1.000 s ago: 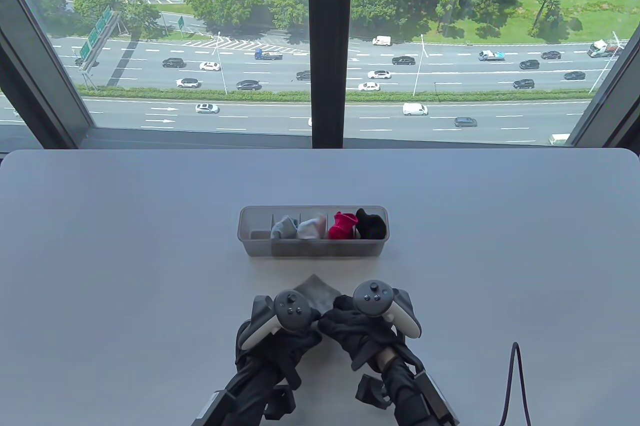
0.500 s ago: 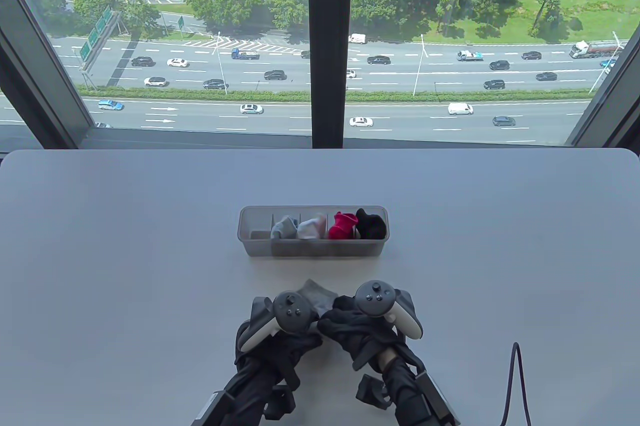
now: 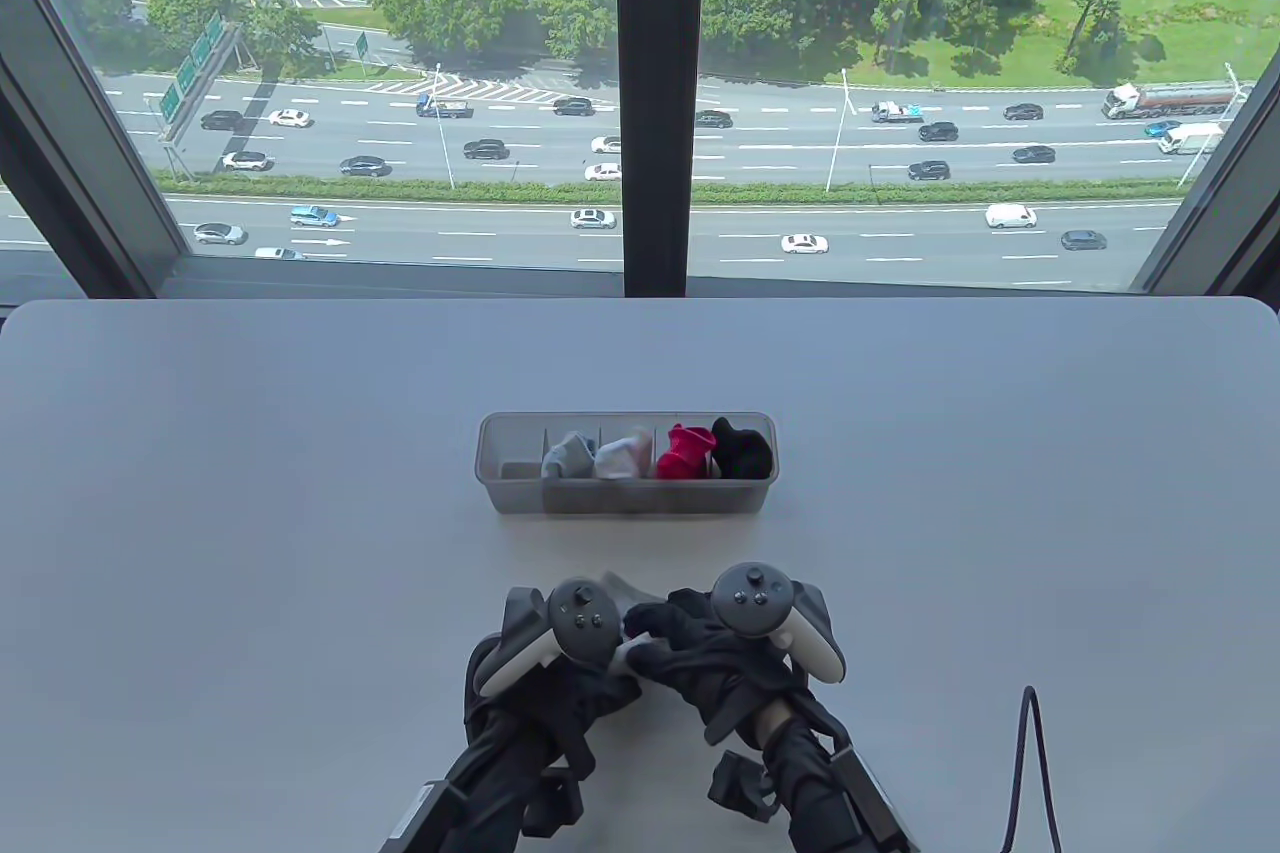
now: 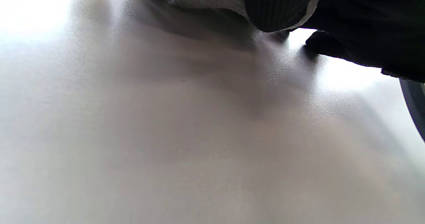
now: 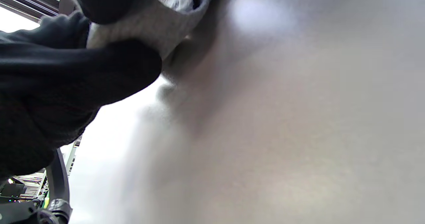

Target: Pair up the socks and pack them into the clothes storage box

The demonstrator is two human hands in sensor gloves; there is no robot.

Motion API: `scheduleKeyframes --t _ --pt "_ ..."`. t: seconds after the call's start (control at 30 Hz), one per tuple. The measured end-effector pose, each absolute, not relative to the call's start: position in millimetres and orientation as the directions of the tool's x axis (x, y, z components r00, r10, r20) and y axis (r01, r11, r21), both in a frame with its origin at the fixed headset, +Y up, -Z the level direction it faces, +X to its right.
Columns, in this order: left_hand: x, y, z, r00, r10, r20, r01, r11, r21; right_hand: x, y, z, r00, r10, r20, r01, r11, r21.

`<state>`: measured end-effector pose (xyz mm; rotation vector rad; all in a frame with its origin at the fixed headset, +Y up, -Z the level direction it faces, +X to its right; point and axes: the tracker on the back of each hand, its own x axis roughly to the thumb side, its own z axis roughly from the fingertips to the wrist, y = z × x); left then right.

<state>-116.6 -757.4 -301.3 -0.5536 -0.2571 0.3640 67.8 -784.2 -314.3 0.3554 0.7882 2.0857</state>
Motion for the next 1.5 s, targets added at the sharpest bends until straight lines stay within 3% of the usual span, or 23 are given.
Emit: scheduleKeyframes --t 0.27,0.4,0.53,0.63,0.8,0.93,1.07,1.17,1.3,1.4,1.5 --pt "-118 -747 -298 0.880 0.438 0.186 -0.347 0.858 -0.379 72 -784 -316 -0.511 0.854 -0.100 -0.704 -0.349 0.619" --pt "-116 -746 -298 0.874 0.439 0.207 -0.325 0.846 -0.423 72 -781 -315 -0.482 0.874 -0.066 -0.702 -0.340 0.626" --pt "-112 -751 -297 0.896 0.392 0.209 -0.249 0.833 -0.494 68 -777 -315 -0.561 0.828 -0.023 -0.666 -0.434 0.606" --pt "-111 -752 -299 0.920 0.345 0.185 -0.215 0.841 -0.497 66 -776 -314 -0.552 0.834 -0.025 -0.668 -0.424 0.612" --pt "-117 -743 -297 0.900 0.397 0.181 -0.314 0.878 -0.361 70 -779 -316 -0.512 0.856 -0.073 -0.716 -0.379 0.586" --pt "-115 -745 -297 0.888 0.409 0.211 -0.296 0.859 -0.417 71 -770 -315 -0.529 0.848 0.013 -0.691 -0.439 0.574" --pt "-114 -746 -297 0.899 0.386 0.207 -0.271 0.861 -0.430 71 -765 -316 -0.511 0.859 0.003 -0.733 -0.438 0.520" --pt "-115 -744 -297 0.913 0.363 0.185 -0.263 0.872 -0.413 71 -766 -316 -0.485 0.874 -0.026 -0.755 -0.403 0.516" --pt "-117 -735 -295 0.878 0.428 0.214 -0.364 0.888 -0.281 75 -768 -317 -0.457 0.888 -0.058 -0.787 -0.373 0.492" --pt "-116 -733 -295 0.881 0.411 0.233 -0.349 0.898 -0.267 75 -765 -315 -0.436 0.900 -0.015 -0.774 -0.366 0.516" --pt "-115 -737 -295 0.881 0.408 0.240 -0.318 0.886 -0.338 75 -761 -316 -0.457 0.890 0.010 -0.760 -0.396 0.516"
